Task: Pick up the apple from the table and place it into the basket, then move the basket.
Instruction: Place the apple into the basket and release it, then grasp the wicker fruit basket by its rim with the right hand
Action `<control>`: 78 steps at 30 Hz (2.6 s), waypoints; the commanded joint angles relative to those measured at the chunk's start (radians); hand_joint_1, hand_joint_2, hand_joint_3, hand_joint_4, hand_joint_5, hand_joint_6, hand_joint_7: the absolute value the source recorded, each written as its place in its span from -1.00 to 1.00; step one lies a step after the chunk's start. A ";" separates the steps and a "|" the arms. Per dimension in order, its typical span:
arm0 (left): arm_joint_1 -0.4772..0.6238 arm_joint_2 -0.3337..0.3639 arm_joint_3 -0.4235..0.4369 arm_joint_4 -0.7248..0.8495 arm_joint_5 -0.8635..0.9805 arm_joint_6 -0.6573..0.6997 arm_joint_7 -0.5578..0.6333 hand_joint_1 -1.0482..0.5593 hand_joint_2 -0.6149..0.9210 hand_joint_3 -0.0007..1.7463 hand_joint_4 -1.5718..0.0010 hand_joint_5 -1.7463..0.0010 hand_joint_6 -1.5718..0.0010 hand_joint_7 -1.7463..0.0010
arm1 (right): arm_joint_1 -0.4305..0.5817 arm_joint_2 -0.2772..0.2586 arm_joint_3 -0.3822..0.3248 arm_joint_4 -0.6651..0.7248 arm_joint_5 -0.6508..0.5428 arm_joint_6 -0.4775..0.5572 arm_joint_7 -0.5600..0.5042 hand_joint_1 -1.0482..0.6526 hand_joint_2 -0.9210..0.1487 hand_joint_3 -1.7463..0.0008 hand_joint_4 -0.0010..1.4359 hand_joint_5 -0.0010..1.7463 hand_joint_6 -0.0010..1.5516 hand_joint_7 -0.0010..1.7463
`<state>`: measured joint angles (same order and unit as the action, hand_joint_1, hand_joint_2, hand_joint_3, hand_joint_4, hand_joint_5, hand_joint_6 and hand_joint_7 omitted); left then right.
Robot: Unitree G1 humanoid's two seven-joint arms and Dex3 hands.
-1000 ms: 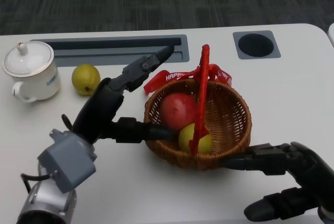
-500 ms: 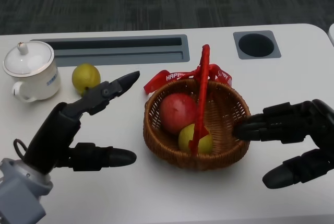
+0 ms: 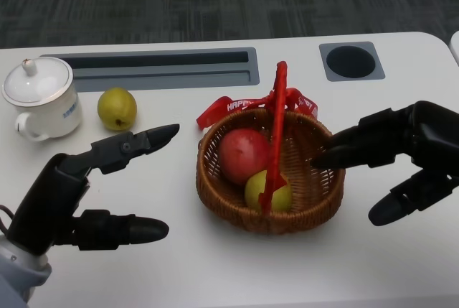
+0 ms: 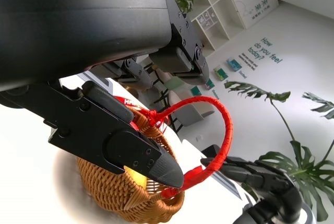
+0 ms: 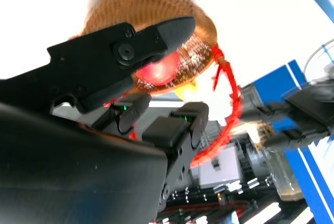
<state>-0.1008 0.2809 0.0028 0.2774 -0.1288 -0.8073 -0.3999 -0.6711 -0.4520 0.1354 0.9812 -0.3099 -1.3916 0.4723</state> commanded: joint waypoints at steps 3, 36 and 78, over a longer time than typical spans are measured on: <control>0.030 0.014 0.006 -0.031 -0.013 0.007 -0.018 -0.48 0.79 -1.00 0.18 0.95 0.19 0.96 | -0.127 -0.052 0.054 0.084 -0.258 0.026 -0.186 -0.57 -0.98 0.99 -0.03 -0.98 -0.17 -0.99; 0.094 -0.075 -0.002 -0.062 0.013 -0.024 0.015 -0.44 0.78 -1.00 0.11 0.98 0.15 0.99 | -0.431 0.073 0.976 0.306 -1.060 0.402 -1.316 -0.70 -1.00 0.90 0.00 -0.98 -0.21 -1.00; 0.088 -0.145 0.034 -0.048 0.036 -0.085 0.100 -0.37 0.76 -1.00 -0.08 0.97 0.03 0.99 | -0.430 0.155 0.904 0.394 -0.765 0.542 -0.878 0.04 -0.81 1.00 0.29 -0.94 0.10 -0.96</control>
<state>-0.0218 0.1315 0.0248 0.2263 -0.0934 -0.8766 -0.3218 -1.1103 -0.2893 1.0829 1.3638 -1.1182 -0.8662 -0.4536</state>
